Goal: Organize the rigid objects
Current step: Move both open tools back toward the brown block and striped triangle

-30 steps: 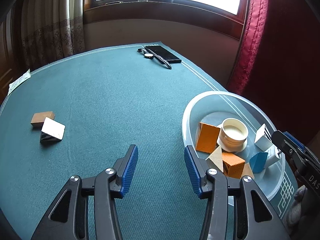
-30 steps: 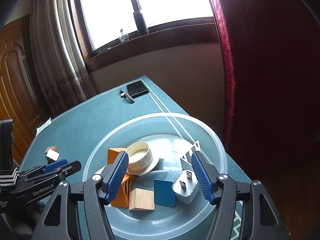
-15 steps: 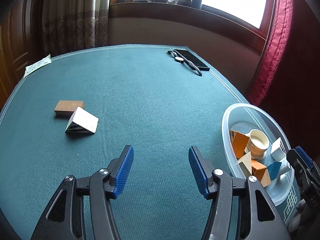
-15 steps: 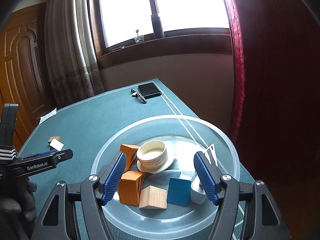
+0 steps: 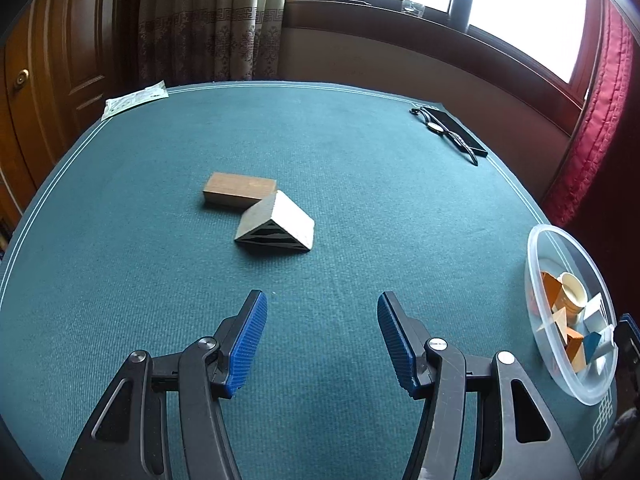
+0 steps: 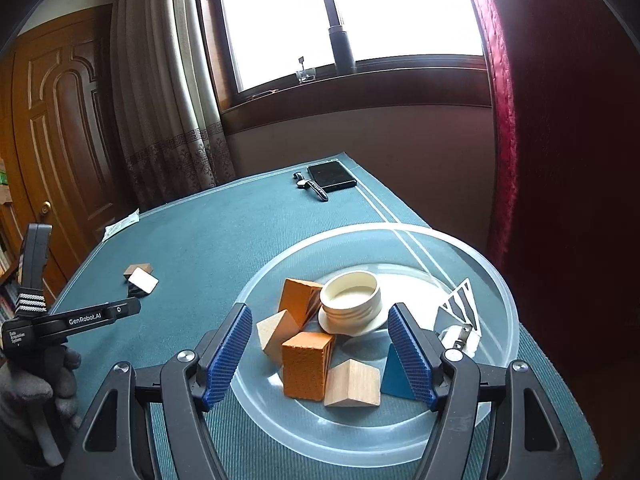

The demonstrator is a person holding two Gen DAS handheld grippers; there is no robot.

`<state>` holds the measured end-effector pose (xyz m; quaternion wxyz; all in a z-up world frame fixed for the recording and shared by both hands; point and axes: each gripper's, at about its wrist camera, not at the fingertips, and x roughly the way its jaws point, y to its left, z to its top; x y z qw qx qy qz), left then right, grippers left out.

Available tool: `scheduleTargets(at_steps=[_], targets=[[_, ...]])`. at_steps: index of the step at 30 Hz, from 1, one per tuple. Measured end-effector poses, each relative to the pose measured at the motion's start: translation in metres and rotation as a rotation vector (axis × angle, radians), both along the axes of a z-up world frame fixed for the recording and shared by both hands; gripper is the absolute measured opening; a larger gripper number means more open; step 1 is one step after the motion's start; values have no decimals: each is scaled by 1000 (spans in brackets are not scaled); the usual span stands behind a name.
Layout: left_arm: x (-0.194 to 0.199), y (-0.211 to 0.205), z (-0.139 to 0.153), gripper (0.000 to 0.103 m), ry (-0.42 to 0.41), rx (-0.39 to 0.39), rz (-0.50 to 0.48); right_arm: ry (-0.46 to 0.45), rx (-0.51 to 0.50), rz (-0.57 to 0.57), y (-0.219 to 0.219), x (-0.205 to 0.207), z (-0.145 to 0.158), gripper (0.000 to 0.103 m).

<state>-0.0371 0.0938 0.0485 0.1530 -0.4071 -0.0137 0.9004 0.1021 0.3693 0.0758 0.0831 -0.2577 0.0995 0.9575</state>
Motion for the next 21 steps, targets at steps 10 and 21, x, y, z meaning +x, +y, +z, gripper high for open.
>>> scheduleTargets(at_steps=[10,21], targets=[[-9,-42,-2,59,5,-28,73,-22,72,119,-39,-16,3,74],[-12,-78,-4,59,0,-65,117,-212,36,397,-107,-90,-18,74]])
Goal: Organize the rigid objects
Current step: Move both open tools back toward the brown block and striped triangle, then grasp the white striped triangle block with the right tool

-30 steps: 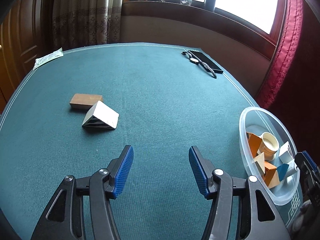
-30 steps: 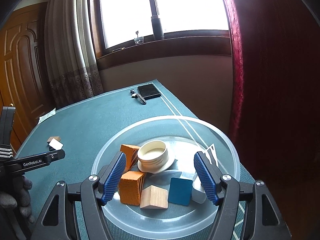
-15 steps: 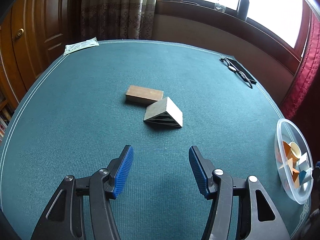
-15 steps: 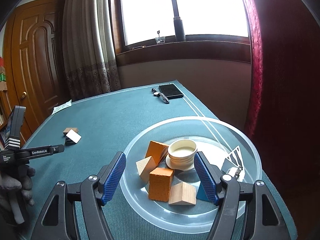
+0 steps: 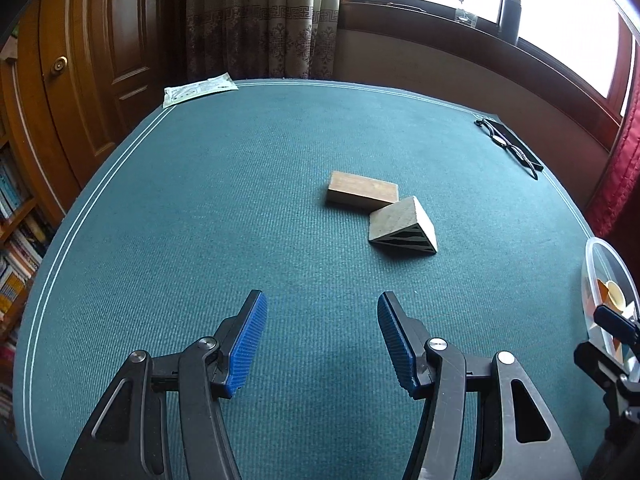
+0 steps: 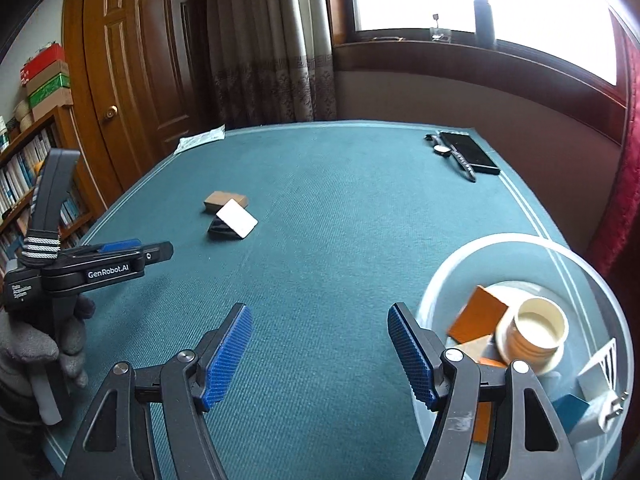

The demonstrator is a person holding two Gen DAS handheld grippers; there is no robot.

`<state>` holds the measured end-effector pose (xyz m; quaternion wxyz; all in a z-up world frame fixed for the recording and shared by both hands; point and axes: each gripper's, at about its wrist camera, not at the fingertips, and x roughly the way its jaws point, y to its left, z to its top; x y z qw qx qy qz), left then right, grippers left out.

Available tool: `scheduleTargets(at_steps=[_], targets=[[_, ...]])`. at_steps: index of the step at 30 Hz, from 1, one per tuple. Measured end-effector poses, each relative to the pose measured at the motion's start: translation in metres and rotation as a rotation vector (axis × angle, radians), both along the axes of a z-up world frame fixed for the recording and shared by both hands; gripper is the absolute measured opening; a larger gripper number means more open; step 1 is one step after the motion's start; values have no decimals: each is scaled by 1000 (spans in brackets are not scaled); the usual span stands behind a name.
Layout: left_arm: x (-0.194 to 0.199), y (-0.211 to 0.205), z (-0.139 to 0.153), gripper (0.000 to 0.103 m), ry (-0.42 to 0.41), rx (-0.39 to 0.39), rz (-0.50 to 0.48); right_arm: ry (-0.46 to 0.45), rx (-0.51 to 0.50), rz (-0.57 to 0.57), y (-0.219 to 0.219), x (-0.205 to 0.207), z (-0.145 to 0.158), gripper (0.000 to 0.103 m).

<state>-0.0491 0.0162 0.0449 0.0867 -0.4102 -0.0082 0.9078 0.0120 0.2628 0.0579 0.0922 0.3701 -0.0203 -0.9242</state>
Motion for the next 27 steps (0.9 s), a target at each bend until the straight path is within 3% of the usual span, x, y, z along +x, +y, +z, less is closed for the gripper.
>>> scheduleTargets(at_steps=[5,14,27], targets=[[-1,-21,0,59,1,-7,34,-50,-37,54,-28,-27,-10,74],[-2,-37,-1,59,-3,21,50,-53,-54,138,-71,-78,-16,74],[-7,-39,-9,59,-31,44,55,-49,-67,179,-86,-138,-15,70]])
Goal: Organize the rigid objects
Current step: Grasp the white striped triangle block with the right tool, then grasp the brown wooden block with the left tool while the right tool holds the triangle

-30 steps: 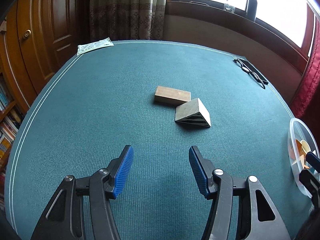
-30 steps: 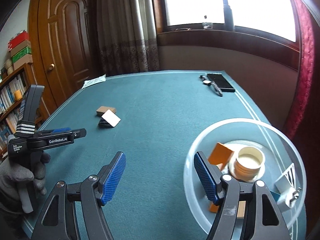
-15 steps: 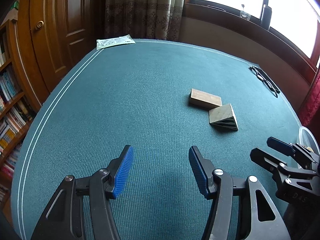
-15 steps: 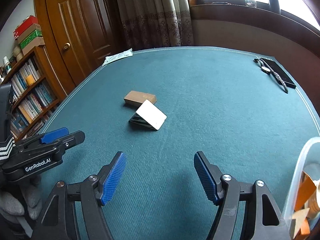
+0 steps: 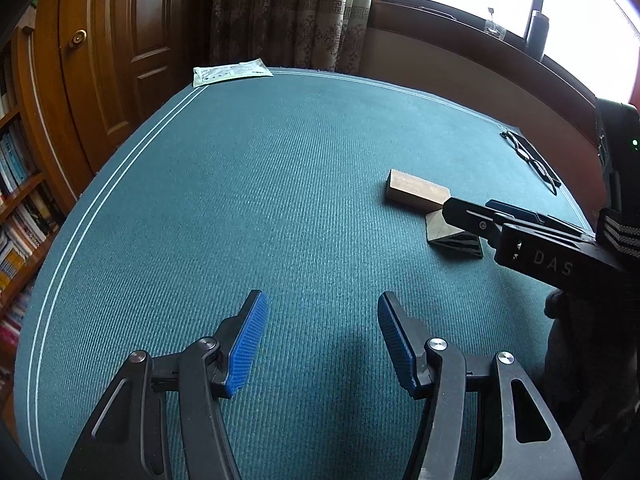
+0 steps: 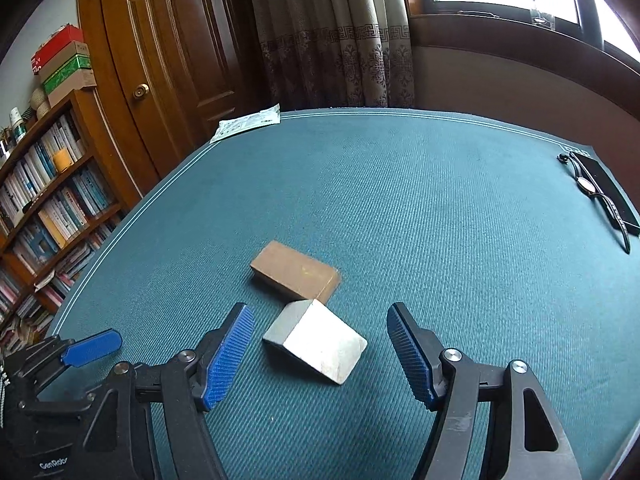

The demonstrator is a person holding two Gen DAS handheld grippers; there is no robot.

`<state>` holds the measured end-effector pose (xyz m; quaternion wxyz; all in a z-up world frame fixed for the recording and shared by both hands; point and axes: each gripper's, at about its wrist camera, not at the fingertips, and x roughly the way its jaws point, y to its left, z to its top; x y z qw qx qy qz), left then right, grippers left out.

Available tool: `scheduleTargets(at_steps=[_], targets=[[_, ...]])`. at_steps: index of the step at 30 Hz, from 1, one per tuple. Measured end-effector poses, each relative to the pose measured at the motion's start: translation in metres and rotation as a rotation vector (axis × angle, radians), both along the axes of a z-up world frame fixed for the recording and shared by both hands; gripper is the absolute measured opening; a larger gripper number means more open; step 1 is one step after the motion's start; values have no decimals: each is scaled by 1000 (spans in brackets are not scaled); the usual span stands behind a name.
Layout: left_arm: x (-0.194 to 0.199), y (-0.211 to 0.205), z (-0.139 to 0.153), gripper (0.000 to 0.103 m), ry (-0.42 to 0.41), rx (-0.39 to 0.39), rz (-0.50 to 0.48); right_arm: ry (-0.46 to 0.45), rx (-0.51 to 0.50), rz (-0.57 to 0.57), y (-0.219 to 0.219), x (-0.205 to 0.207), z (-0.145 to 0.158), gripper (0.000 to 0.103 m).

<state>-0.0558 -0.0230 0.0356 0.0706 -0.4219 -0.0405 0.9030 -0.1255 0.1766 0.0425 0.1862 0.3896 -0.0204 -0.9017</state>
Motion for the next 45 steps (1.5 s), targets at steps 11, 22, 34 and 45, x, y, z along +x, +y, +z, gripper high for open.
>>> scheduleTargets(at_steps=[11,22,34,45], targets=[[-3,-6,-2,59,-5,6,34,-14,111,139,-27,26,-12,44],[-2,-3,-2,59,-3,-9,24,-7,146,104,-30,15,-9,39],[-10,14,2,59,-34,-11,-7,-25,146,-66,24,41,-7,37],[-40,58,7,63,-22,-53,-42,-32,123,-109,43,64,-8,37]])
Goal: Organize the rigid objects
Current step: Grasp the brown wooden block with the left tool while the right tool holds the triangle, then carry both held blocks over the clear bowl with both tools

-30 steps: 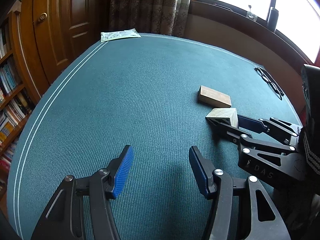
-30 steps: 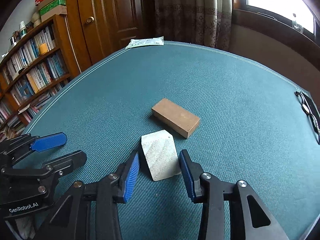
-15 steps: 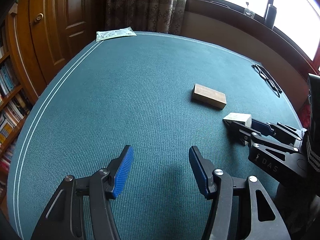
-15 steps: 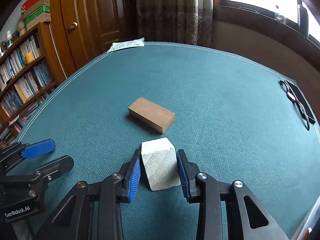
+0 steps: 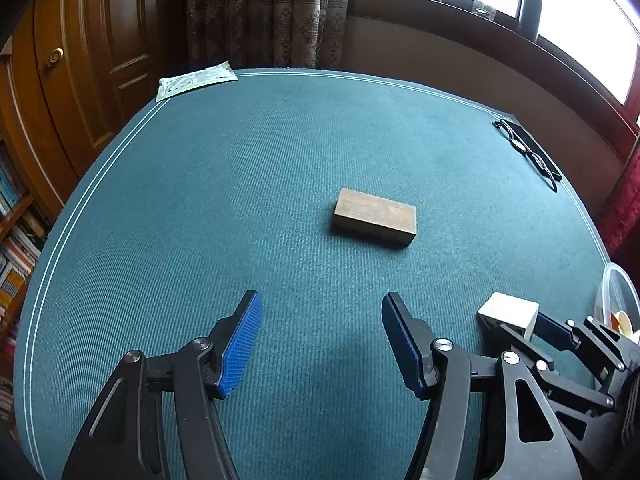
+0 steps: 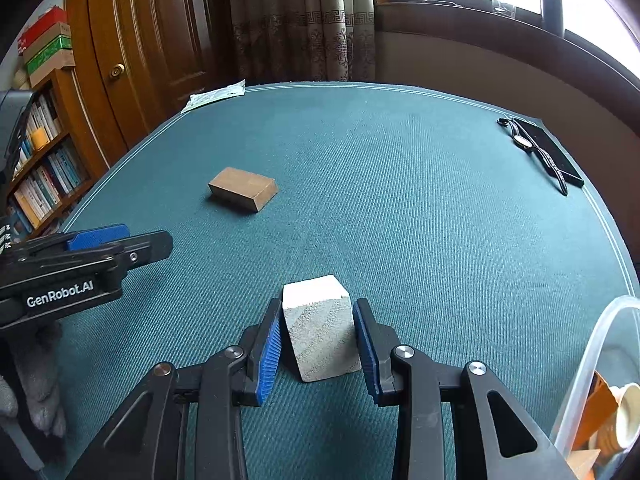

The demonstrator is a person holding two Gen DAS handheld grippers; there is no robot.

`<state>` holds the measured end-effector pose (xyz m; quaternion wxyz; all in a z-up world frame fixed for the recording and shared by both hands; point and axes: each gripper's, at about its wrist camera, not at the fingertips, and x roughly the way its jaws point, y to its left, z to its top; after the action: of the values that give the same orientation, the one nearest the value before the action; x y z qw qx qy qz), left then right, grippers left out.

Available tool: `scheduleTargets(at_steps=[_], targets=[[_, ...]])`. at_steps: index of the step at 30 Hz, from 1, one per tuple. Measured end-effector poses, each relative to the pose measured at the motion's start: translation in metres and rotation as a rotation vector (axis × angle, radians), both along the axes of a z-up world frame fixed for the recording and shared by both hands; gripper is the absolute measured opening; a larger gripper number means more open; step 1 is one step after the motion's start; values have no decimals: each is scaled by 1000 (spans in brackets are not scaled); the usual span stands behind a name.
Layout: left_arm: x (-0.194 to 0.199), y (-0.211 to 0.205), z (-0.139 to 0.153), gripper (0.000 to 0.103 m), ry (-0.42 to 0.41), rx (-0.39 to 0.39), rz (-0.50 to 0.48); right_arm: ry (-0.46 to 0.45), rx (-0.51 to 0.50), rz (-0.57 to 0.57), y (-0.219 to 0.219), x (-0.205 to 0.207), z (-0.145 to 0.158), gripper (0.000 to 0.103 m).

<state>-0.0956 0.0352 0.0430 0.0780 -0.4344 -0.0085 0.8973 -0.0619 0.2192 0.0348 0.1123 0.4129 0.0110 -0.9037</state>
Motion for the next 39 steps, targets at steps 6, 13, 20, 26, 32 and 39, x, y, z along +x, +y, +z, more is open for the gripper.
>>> scheduleTargets(at_steps=[6,13,20,26,32,39], targets=[[-22,27,-2,65,24,-20,-45,0,-5,-1,3,-2,-1,37],[-50,44,-12,65,42,-49,-72,-2,-20,-3,3,-2,-1,37],[-66,48,-16,65,43,-51,-52,-1,-20,-3,4,-2,-1,37],[-66,49,-17,64,49,-56,-63,0,-18,-3,4,-2,-2,37],[-64,47,-17,64,51,-45,-67,1,-24,-5,5,-2,-2,37],[-52,32,-13,64,69,8,-40,13,-60,-31,13,-1,0,36]])
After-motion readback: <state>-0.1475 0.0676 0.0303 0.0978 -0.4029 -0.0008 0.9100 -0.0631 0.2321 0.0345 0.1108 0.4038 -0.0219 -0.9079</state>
